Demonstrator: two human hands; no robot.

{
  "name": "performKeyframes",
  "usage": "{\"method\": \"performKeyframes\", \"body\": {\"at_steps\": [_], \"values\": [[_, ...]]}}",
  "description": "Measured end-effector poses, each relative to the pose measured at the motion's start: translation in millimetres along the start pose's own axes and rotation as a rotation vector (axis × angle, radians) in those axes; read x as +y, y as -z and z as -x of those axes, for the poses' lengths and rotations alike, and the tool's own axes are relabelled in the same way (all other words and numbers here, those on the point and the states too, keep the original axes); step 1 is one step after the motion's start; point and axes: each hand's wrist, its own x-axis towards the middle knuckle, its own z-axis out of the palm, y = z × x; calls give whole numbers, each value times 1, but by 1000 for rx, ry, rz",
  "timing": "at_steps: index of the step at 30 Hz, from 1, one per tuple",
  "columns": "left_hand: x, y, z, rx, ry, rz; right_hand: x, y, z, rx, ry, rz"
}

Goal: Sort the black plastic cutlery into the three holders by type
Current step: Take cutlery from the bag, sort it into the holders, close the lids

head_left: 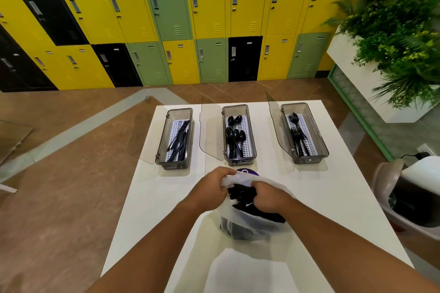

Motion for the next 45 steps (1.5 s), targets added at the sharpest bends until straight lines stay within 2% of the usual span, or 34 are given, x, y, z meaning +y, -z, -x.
{"method": "performKeyframes", "body": {"at_steps": [3, 9, 21, 25, 28, 33, 37, 40, 45], "values": [[-1, 0, -2, 19, 6, 10, 5, 2, 0, -77, -4, 26], [4, -2, -5, 14, 12, 54, -1, -2, 8, -121, 100, 20], [8, -5, -5, 9, -58, 122, -17, -30, -8, -68, 100, 50], [3, 1, -5, 86, -50, 87, -13, -20, -1, -87, 95, 12], [-5, 6, -6, 149, -28, 6, -4, -6, 7, -76, 125, -69], [-19, 0, -11, 134, 27, -131, 3, 11, 11, -28, 158, -164], [-21, -7, -8, 47, 58, -19, 10, 18, 8, 18, 126, -358], [-16, -11, -6, -23, 65, 85, 9, 19, 9, 62, 172, -523], [-8, -13, -8, -139, 33, 68, -9, 29, 9, 219, 150, -902]]}}
